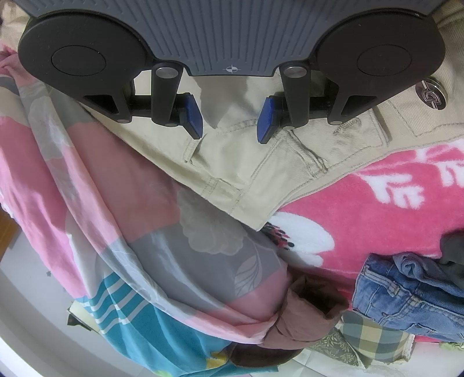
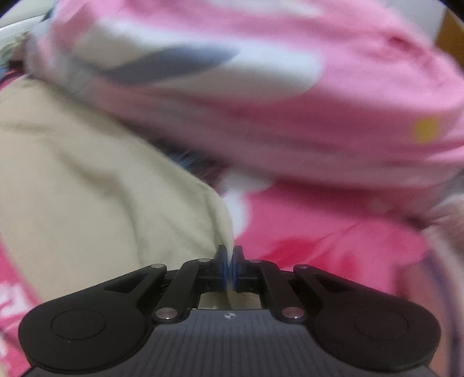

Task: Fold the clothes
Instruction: 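Pinch the trouser leg hem with the right tool and lift it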

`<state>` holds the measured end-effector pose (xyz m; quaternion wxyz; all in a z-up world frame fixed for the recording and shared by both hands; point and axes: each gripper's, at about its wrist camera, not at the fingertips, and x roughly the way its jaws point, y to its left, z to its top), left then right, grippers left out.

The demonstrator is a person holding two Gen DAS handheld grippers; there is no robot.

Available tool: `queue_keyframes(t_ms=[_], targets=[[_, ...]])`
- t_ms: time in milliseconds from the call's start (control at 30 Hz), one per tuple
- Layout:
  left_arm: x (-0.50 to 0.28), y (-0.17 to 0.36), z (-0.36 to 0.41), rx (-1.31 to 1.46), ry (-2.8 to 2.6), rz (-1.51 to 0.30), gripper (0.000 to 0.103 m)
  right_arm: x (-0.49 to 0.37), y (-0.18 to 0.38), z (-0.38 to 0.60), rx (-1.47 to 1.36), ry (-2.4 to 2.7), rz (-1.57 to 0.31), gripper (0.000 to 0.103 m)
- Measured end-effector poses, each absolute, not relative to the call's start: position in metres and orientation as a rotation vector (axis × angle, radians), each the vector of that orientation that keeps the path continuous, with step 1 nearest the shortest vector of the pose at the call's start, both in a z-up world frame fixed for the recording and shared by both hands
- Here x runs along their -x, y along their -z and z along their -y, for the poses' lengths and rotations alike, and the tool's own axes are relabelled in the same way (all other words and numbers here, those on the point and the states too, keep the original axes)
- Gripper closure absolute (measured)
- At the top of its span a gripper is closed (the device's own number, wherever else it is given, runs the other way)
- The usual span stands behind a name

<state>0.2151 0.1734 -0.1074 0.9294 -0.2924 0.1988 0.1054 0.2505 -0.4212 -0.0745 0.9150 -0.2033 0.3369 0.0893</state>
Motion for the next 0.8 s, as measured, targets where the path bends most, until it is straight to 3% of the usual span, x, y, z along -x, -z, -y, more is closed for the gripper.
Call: queue_keyframes(t_ms=[267,333,433,600,733,800], targets=[[-0.215,0.108,-0.174,0.599,-0.215,-0.406,0.060,-0.299,0.104,0.413,0.424,-0.089,-0.742,0.099],[-0.215,0.108,-0.173,0.599,-0.216,-0.406,0.060,-0.304,0.119,0.420,0.399,-0.071,-0.761,0.091],[-0.215,0.108,-0.173,0.600,-0.215,-0.406,0.060,-0.300,0.106,0.447,0.265,-0.020,-0.734,0.048],[-0.215,0.108,-0.174,0.598,-0.216,-0.412,0.060,-0.241,0.060,0.520,-0.146,0.092,-0.683,0.041],[-0.216,0.096,-0.161,0.540,-0.213,-0.431,0.047,-0.175,0.048,0.557,-0.325,0.137,-0.644,0.031],[-0.213,0.086,-0.147,0.506,-0.199,-0.421,0.047,-0.155,0.053,0.568,-0.354,0.153,-0.656,0.030]])
